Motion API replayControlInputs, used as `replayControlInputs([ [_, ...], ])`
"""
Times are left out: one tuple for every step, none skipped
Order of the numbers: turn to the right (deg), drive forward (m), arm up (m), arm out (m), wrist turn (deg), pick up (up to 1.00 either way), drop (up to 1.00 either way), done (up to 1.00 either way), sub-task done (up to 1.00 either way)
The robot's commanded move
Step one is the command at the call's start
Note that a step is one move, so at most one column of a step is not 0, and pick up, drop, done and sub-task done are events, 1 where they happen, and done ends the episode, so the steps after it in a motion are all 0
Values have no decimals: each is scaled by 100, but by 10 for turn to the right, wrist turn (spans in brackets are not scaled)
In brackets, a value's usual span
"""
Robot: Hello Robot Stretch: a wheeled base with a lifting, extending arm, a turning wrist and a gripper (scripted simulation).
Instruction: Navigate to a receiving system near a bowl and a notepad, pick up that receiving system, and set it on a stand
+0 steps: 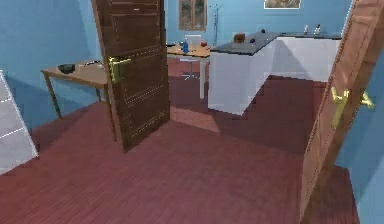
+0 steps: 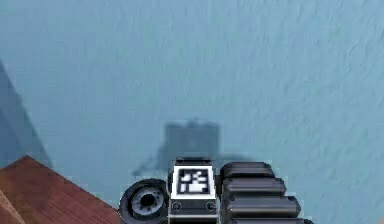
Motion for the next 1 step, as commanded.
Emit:
replayControlInputs([
  [0,100,0,0,0,0,0,0,0],
])
